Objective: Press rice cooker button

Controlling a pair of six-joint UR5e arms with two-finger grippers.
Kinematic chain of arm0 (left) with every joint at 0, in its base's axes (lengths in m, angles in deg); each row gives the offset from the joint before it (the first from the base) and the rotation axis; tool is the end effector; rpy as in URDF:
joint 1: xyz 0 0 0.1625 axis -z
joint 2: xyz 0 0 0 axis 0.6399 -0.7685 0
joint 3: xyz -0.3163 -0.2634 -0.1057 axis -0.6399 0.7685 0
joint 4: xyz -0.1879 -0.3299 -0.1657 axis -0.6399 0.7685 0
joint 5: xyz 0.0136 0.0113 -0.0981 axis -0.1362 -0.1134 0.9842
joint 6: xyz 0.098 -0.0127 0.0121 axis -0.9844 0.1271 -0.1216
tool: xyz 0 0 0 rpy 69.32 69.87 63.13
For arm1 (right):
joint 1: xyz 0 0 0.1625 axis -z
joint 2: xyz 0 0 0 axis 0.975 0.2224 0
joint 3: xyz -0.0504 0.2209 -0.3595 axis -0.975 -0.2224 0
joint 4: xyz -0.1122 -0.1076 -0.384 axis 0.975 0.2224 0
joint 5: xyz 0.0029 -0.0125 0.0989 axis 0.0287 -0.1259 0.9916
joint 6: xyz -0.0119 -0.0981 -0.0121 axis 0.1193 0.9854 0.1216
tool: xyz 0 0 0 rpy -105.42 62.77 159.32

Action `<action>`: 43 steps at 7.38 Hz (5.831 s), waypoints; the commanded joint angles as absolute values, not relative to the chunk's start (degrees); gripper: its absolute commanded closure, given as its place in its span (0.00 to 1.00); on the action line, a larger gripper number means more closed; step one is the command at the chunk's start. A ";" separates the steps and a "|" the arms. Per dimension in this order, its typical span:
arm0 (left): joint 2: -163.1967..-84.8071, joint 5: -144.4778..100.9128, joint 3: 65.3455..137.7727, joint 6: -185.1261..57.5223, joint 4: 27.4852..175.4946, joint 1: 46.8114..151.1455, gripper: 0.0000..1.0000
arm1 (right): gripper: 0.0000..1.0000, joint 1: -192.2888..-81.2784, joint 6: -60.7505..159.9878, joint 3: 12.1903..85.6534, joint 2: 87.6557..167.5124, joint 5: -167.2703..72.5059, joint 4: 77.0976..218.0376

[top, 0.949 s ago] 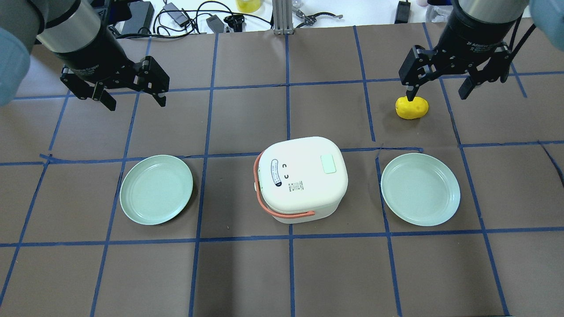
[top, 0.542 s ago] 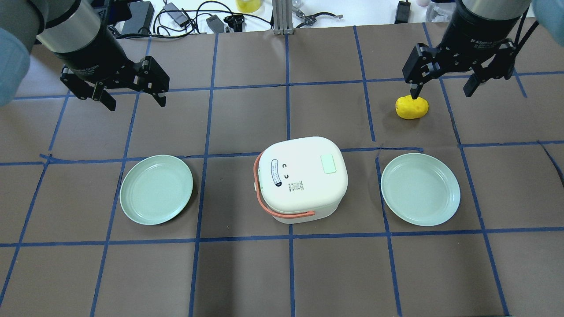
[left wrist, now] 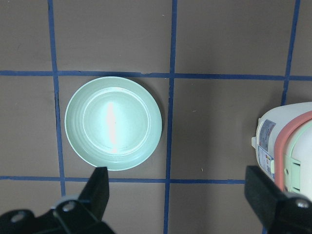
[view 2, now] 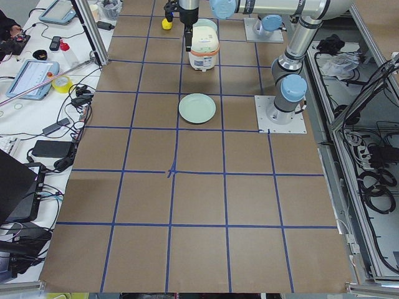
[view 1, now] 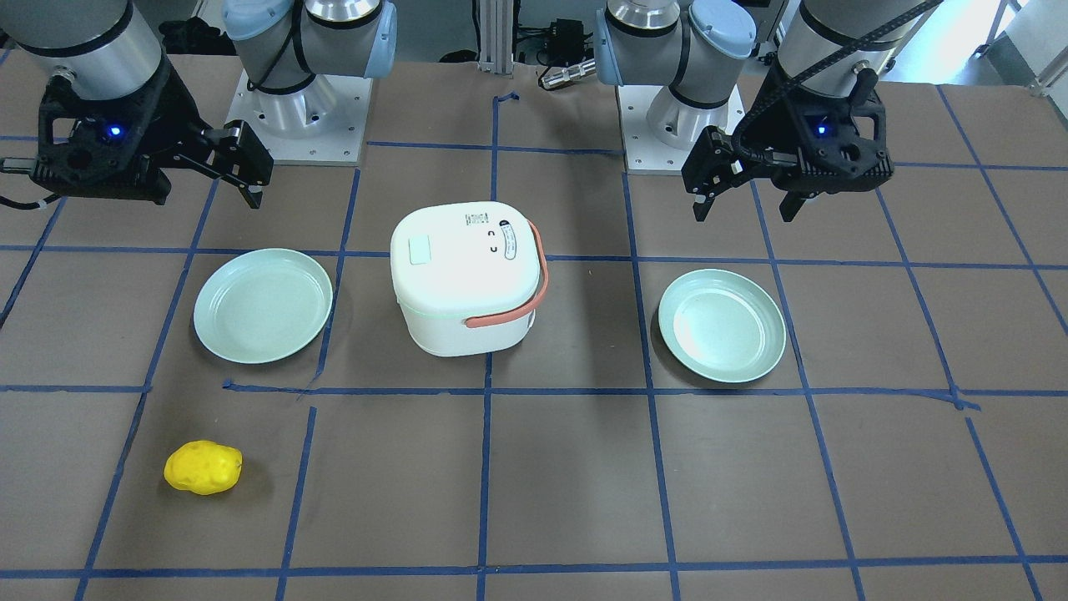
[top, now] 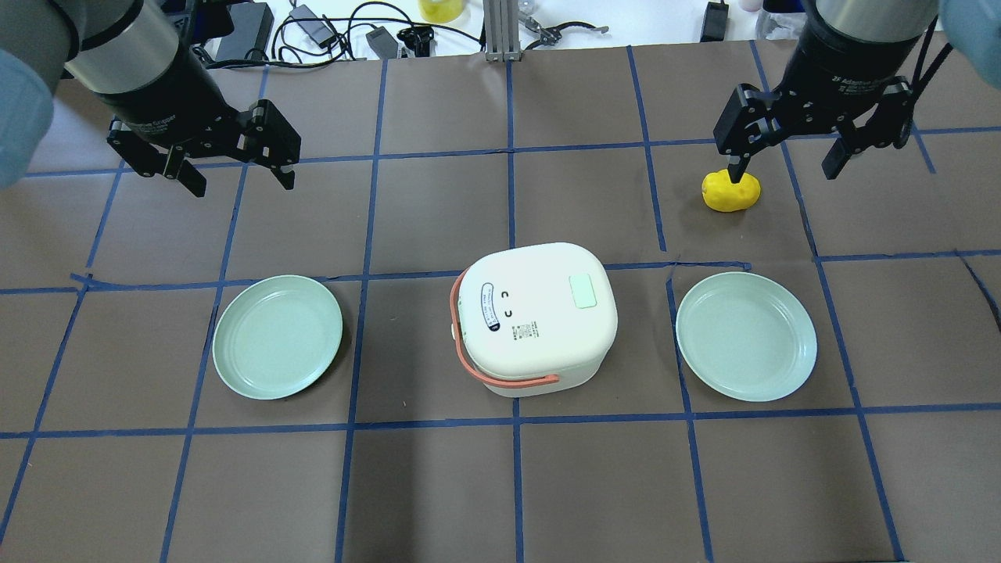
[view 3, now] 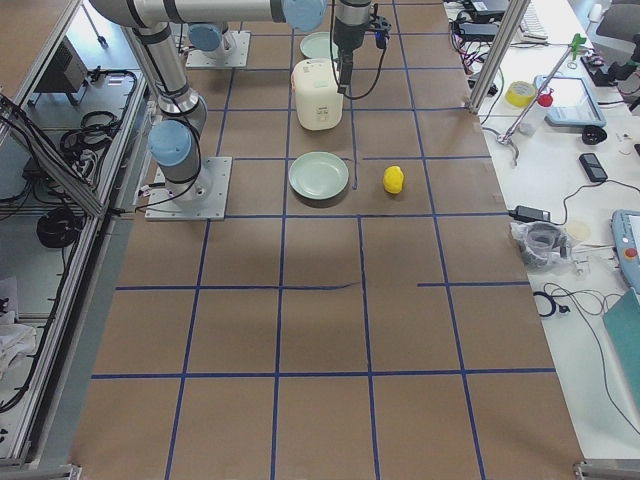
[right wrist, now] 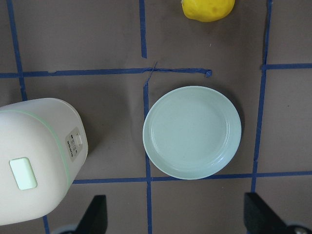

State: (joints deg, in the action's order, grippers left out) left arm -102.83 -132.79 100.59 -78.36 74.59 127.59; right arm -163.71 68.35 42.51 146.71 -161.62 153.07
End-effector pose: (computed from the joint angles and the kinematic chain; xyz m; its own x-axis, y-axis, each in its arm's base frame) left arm -0.1156 -0.4886 0.5024 -0.9991 -0.0410 0.0094 -0.0413 0.9984 -0.0383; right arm 0.1015 -0.4969 0.4957 -0.9997 0.0192 0.0176 0.0208 0.9954 0.0933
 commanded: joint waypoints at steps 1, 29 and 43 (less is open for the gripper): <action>-102.83 -132.79 100.59 -78.36 74.60 127.59 0.00 | 0.00 -163.81 68.40 42.76 146.63 -161.64 153.00; -102.83 -132.79 100.59 -78.27 74.60 127.59 0.00 | 1.00 -179.90 50.04 56.47 141.36 -149.77 168.99; -102.83 -132.79 100.59 -78.36 74.60 127.59 0.00 | 0.00 -178.50 38.50 41.28 142.42 -156.36 161.71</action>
State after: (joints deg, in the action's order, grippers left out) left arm -102.82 -132.79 100.59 -78.35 74.60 127.59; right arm -179.25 37.08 42.91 142.45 -154.59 163.37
